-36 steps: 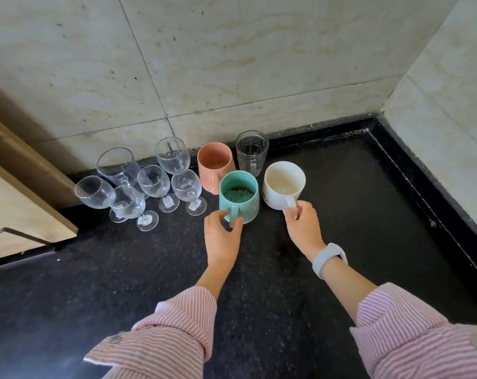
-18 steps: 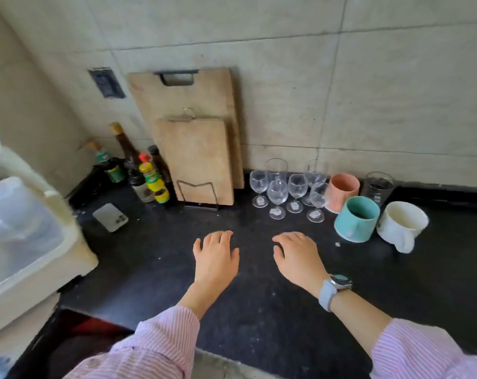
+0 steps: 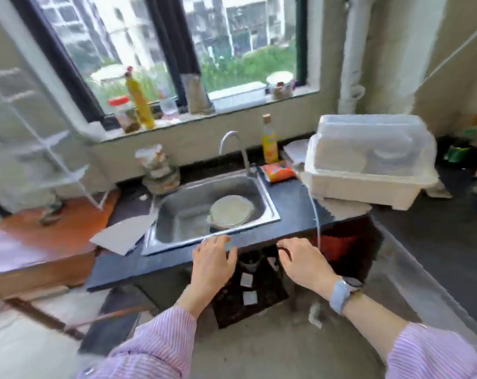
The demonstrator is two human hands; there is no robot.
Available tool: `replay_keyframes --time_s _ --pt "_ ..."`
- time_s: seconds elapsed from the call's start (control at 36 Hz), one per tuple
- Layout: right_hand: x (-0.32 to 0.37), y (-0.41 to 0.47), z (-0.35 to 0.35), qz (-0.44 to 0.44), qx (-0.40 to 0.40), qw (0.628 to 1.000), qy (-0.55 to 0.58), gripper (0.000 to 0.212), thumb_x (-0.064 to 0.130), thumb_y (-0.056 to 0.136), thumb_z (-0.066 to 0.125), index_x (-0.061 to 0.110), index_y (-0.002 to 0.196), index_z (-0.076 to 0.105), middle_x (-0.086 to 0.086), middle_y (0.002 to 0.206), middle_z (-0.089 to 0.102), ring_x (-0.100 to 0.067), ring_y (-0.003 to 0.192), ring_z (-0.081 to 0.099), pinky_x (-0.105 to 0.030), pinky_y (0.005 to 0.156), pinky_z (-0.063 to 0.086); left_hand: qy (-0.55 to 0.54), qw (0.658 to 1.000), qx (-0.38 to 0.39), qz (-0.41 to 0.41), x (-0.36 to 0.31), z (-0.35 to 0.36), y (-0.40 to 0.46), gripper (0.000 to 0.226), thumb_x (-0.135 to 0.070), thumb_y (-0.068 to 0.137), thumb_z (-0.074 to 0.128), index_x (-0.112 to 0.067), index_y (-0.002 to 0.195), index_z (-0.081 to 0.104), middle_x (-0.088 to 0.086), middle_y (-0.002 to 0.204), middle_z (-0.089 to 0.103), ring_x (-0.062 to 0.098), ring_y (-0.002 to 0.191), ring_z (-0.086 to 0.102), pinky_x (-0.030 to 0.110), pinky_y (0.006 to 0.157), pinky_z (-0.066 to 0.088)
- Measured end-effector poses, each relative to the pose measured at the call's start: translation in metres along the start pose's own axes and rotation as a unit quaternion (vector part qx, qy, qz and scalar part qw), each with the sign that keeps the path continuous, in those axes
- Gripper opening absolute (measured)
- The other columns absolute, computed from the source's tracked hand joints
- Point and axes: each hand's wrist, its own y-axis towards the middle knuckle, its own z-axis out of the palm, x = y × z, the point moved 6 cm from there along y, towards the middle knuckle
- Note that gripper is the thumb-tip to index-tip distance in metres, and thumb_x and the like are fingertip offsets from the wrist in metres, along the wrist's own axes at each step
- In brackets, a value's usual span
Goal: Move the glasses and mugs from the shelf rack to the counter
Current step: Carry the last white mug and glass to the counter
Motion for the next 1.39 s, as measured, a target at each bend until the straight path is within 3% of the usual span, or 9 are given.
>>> replay_keyframes --time_s 0.17,0.28,0.47,0.64,0.81,0.97,1.17,1.31,1.39 --pt "0.156 0.048 0.074 -0.131 0.068 0.989 0.01 0.035 0.025 0.093 0.043 0.013 0.124 0.053 -0.008 0.129 0.058 -0.026 0.123 0.046 -0.039 0.104 0.038 0.026 0.987 -0.072 -0.141 0.155 -0.078 -0.03 0.036 -0.032 0.089 0.051 -0.014 0.119 0.056 0.011 0.116 0.064 0.03 0.11 0.056 0.042 0.093 0.044" --pt "0.24 0.075 0.113 -0.22 0.092 0.971 0.011 0.032 0.022 0.092 0.042 0.011 0.118 0.058 -0.012 0.117 0.063 -0.03 0.113 0.052 -0.04 0.097 0.04 -0.016 0.971 -0.126 -0.205 0.237 -0.113 -0.045 0.034 -0.029 0.089 0.053 -0.012 0.117 0.058 0.009 0.117 0.063 0.027 0.11 0.055 0.041 0.094 0.045" --pt "0.359 0.14 0.177 -0.292 0.116 0.948 0.048 0.031 0.024 0.092 0.043 0.015 0.117 0.058 -0.005 0.122 0.062 -0.024 0.113 0.053 -0.037 0.095 0.043 -0.027 0.939 -0.171 -0.296 0.359 -0.156 -0.035 0.029 -0.027 0.088 0.054 -0.015 0.113 0.059 0.007 0.116 0.061 0.026 0.111 0.054 0.042 0.096 0.044" --pt "0.448 0.218 0.218 -0.326 0.118 0.935 0.072 0.026 0.023 0.092 0.044 0.012 0.106 0.063 -0.009 0.109 0.068 -0.027 0.104 0.059 -0.036 0.091 0.044 -0.063 0.926 -0.187 -0.321 0.448 -0.19 0.023 0.028 -0.022 0.089 0.053 -0.011 0.115 0.058 0.011 0.117 0.061 0.026 0.11 0.054 0.043 0.098 0.044" --pt "0.523 0.285 0.248 -0.301 0.146 0.935 0.121 0.036 0.023 0.093 0.044 0.012 0.126 0.05 -0.008 0.119 0.063 -0.024 0.114 0.056 -0.033 0.099 0.043 -0.116 0.913 -0.212 -0.329 0.521 -0.218 0.081 0.03 -0.02 0.091 0.051 -0.009 0.118 0.056 0.009 0.121 0.059 0.019 0.109 0.054 0.021 0.087 0.037" --pt "0.576 0.333 0.284 -0.278 0.162 0.934 0.157 0.048 0.024 0.095 0.043 0.014 0.141 0.033 -0.007 0.142 0.046 -0.02 0.132 0.043 -0.029 0.106 0.034 -0.145 0.906 -0.228 -0.325 0.583 -0.225 0.121 0.03 -0.02 0.092 0.051 -0.01 0.12 0.055 0.009 0.122 0.059 0.019 0.112 0.054 0.02 0.088 0.035" --pt "0.621 0.39 0.333 -0.242 0.144 0.945 0.168 0.055 0.022 0.096 0.039 0.013 0.146 0.018 -0.009 0.152 0.03 -0.021 0.14 0.027 -0.027 0.109 0.023 -0.166 0.914 -0.234 -0.288 0.663 -0.221 0.182 0.032 -0.018 0.09 0.055 -0.012 0.121 0.053 0.008 0.118 0.057 0.02 0.109 0.053 0.022 0.089 0.037" --pt "0.649 0.442 0.361 -0.174 0.099 0.959 0.199 0.059 0.02 0.096 0.039 0.007 0.147 0.012 -0.009 0.155 0.021 -0.019 0.144 0.016 -0.015 0.103 0.01 -0.195 0.918 -0.223 -0.264 0.723 -0.217 0.24 0.043 -0.019 0.09 0.054 -0.009 0.131 0.045 0.012 0.131 0.048 0.024 0.119 0.048 0.017 0.093 0.03" --pt "0.661 0.475 0.377 -0.095 0.087 0.961 0.246 0.058 0.017 0.096 0.04 0.005 0.146 0.011 -0.011 0.154 0.022 -0.017 0.14 0.02 -0.011 0.1 0.011 -0.234 0.92 -0.196 -0.246 0.754 -0.213 0.279 0.052 -0.021 0.091 0.053 -0.009 0.138 0.035 0.013 0.141 0.038 0.024 0.128 0.039 0.018 0.096 0.026"
